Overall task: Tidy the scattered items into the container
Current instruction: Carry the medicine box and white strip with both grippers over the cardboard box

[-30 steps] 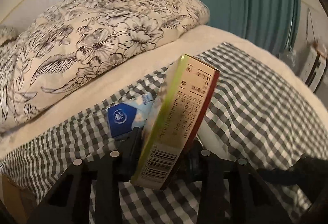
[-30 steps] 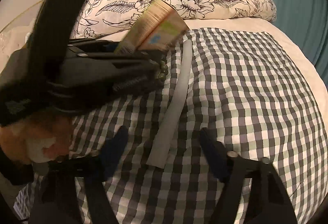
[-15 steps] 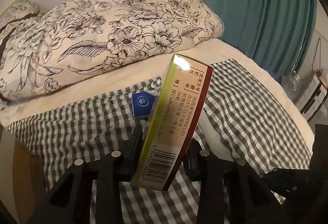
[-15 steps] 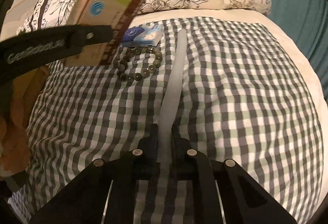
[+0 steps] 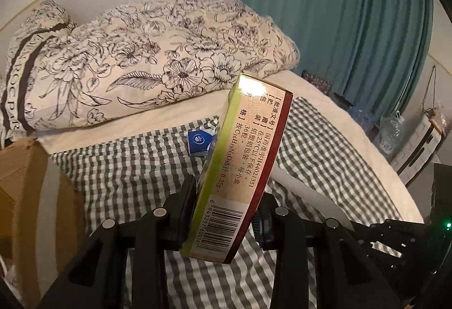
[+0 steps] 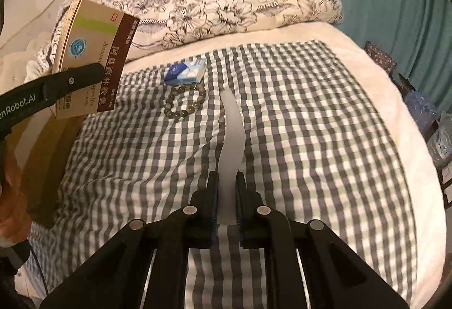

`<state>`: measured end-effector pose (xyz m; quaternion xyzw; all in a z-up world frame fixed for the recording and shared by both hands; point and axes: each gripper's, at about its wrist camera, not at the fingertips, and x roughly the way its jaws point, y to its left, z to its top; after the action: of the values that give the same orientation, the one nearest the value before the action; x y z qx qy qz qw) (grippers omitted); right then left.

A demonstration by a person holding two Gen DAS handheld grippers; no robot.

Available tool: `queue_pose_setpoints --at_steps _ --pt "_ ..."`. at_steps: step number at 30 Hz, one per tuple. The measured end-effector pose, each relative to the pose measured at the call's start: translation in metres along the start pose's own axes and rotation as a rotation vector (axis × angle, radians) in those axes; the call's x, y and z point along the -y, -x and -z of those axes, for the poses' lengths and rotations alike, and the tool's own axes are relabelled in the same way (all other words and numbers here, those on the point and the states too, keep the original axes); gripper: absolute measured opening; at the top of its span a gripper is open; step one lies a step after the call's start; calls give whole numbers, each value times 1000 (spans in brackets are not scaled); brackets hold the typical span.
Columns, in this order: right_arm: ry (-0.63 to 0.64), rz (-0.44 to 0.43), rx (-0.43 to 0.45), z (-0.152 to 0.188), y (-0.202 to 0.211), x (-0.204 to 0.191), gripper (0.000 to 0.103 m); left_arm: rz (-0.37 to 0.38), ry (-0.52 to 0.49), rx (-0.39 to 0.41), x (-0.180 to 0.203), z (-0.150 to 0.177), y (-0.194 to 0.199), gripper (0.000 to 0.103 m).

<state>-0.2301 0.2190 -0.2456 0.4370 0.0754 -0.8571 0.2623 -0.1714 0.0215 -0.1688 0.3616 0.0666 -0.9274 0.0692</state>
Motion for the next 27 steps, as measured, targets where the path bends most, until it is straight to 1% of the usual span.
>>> queue_pose_setpoints --at_steps 8,13,20,27 --pt "-6 6 47 17 48 -6 10 -9 32 15 0 12 46 36" --pt "2 10 89 19 77 -14 10 -28 49 36 -1 18 75 36" --pt "25 10 170 12 124 -30 10 -52 39 93 1 16 123 36" --pt "58 -1 254 2 169 -53 10 -73 41 158 -6 10 171 36"
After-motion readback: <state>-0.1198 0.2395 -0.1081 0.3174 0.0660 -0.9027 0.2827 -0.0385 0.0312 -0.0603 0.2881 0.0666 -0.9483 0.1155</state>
